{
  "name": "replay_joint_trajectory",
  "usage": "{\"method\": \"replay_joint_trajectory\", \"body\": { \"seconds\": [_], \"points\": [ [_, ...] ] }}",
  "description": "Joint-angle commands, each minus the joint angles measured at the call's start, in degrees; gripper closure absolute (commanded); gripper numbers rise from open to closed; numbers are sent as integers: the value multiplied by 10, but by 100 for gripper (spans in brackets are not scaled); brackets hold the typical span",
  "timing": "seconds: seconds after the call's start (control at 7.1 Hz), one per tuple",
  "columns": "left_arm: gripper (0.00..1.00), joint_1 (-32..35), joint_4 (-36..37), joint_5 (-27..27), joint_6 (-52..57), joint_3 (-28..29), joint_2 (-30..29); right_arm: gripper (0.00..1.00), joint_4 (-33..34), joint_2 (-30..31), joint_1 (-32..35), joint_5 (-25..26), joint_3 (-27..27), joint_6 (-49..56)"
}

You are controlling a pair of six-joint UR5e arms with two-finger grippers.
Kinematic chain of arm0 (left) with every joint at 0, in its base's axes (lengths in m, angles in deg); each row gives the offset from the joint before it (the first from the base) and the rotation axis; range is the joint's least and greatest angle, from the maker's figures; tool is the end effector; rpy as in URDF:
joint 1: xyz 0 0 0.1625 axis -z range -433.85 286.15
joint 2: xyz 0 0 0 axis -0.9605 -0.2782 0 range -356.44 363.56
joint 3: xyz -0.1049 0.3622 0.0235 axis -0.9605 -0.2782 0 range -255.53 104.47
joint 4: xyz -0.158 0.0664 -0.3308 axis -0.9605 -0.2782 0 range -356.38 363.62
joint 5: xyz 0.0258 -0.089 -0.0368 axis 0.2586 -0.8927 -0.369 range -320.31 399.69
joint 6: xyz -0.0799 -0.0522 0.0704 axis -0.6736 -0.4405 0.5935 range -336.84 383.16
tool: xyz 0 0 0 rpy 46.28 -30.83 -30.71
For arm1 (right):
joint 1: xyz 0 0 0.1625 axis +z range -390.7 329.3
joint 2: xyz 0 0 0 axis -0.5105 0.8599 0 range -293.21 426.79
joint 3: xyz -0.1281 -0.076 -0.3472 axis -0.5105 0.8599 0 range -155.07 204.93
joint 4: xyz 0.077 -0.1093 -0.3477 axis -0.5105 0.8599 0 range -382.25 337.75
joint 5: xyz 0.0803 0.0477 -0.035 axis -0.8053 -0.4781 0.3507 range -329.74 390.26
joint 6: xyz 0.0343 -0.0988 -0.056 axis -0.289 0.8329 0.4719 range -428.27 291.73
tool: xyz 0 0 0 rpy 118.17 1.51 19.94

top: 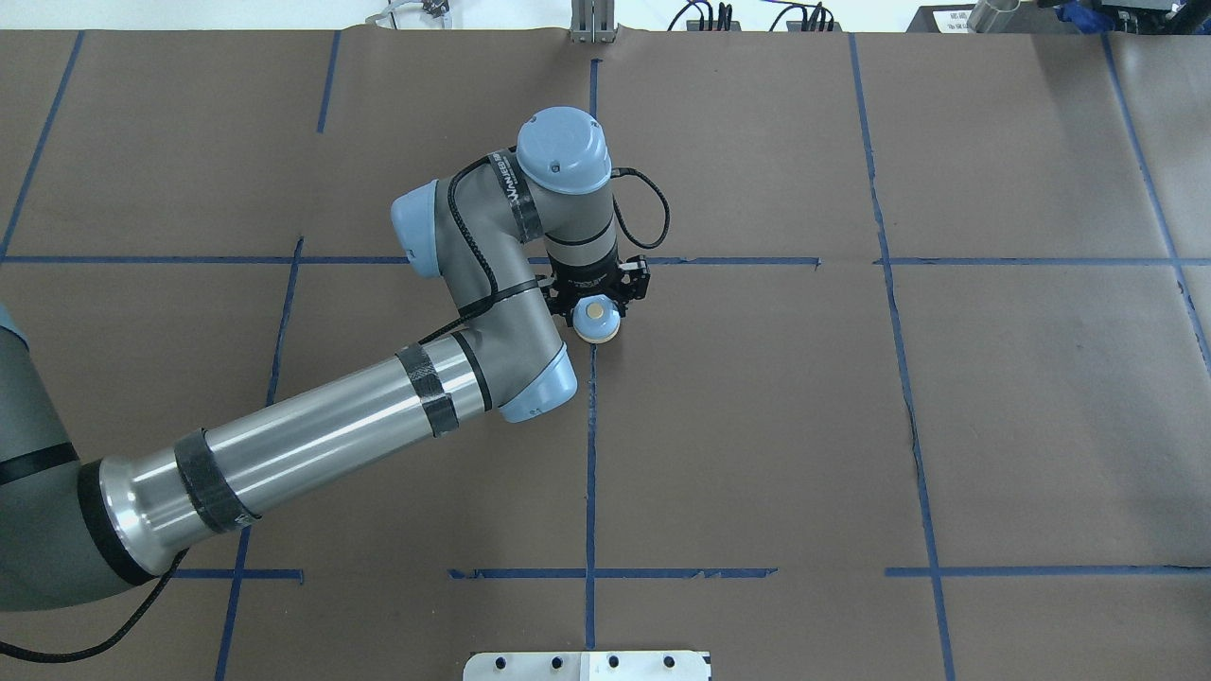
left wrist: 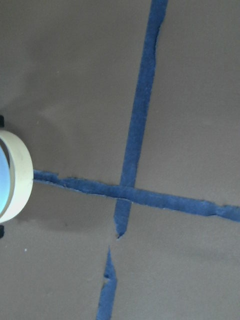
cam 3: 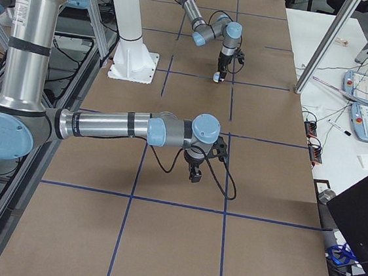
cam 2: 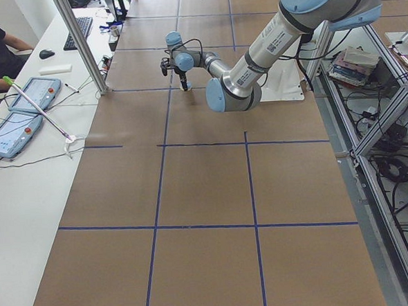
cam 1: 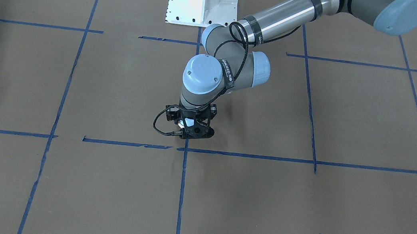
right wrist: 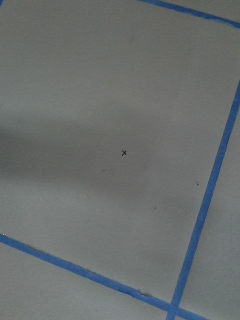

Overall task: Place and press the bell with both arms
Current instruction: 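Lower the bell onto the table and open the left gripper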

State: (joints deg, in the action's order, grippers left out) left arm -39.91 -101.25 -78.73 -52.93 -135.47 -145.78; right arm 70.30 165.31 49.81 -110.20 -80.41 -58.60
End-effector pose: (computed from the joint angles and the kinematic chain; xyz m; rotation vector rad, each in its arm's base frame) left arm 0.5981 -0.4951 0.1903 -0.1244 0.8799 -0.1352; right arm -0.0239 -0.3960 0.5627 0.0714 -0.8849 -0.3452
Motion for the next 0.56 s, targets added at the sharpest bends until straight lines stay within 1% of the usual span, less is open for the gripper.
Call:
{"method": "replay_joint_trajectory", "body": {
  "seconds": [0.0,0.14,0.28,0.42],
  "points": [
    [0,9,0,0,2,-2,-1,0,0,0,0,-2,-1,0],
    [0,27,0,0,0,-9,-2,0,-1,-3,-1,-10,-5,-11],
    [0,52,7,-2,-2,-47,1,0,-26,-33,-22,-13,-20,-108],
    [0,78,8,-4,-5,-80,6,0,-96,-57,-79,-7,-28,-238]
  ]
}}
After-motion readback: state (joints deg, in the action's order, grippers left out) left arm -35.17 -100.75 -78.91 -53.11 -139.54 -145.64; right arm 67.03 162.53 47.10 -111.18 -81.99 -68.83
